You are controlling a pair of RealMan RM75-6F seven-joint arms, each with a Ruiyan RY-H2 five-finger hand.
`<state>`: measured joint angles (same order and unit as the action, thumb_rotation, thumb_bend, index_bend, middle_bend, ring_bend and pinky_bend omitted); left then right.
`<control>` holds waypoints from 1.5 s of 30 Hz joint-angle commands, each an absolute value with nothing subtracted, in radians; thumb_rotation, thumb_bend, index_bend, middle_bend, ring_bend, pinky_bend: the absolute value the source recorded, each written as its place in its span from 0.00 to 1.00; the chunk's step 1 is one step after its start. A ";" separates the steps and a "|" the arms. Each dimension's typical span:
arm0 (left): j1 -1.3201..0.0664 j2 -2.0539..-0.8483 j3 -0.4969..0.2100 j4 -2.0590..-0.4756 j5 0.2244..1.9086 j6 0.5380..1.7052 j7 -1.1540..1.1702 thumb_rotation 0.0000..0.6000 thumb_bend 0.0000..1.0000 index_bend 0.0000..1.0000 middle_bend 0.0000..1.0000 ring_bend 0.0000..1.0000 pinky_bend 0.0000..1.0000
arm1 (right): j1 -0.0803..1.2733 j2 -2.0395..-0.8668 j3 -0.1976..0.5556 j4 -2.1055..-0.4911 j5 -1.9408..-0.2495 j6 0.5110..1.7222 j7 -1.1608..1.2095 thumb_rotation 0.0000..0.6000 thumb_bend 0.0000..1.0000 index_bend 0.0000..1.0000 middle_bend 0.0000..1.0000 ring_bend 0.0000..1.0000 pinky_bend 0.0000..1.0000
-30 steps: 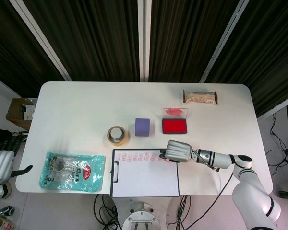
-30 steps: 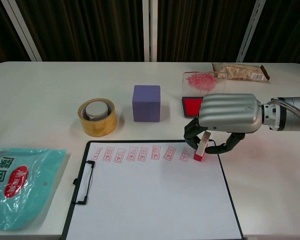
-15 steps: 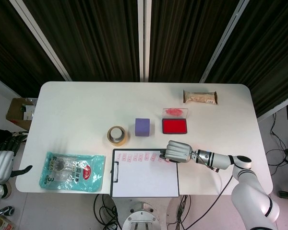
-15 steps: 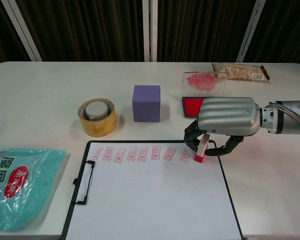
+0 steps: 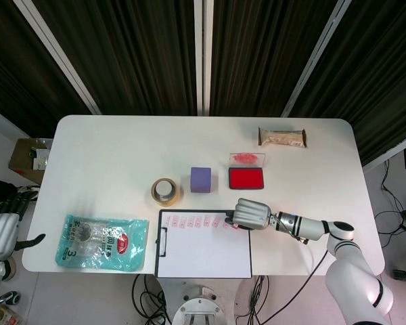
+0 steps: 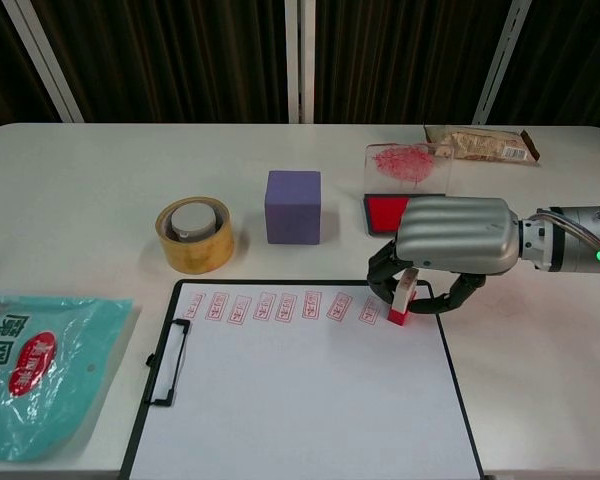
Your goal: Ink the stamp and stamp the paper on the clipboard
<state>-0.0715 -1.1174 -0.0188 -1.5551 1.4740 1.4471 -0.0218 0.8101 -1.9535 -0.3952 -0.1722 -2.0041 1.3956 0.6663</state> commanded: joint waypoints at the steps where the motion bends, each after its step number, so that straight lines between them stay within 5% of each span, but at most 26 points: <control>1: -0.071 -1.117 -0.019 -1.555 1.474 1.447 -0.022 1.00 0.00 0.14 0.15 0.12 0.24 | 0.809 -1.955 -0.396 -0.172 -2.003 1.393 0.667 1.00 0.44 1.00 0.85 0.96 1.00; 25: -0.071 -1.107 -0.020 -1.570 1.478 1.453 -0.013 1.00 0.00 0.14 0.15 0.12 0.24 | 0.826 -1.944 -0.330 -0.188 -1.936 1.464 0.673 1.00 0.44 1.00 0.85 0.96 1.00; 45: -0.069 -1.110 -0.013 -1.596 1.503 1.469 0.002 1.00 0.00 0.14 0.15 0.12 0.24 | 0.738 -1.738 -0.223 -0.387 -1.829 1.637 0.558 1.00 0.44 1.00 0.86 0.96 1.00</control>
<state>-0.0693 -1.1103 -0.0135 -1.5959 1.5031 1.4691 0.0024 0.7632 -1.7675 -0.2309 -0.3577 -1.8439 1.6436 0.5850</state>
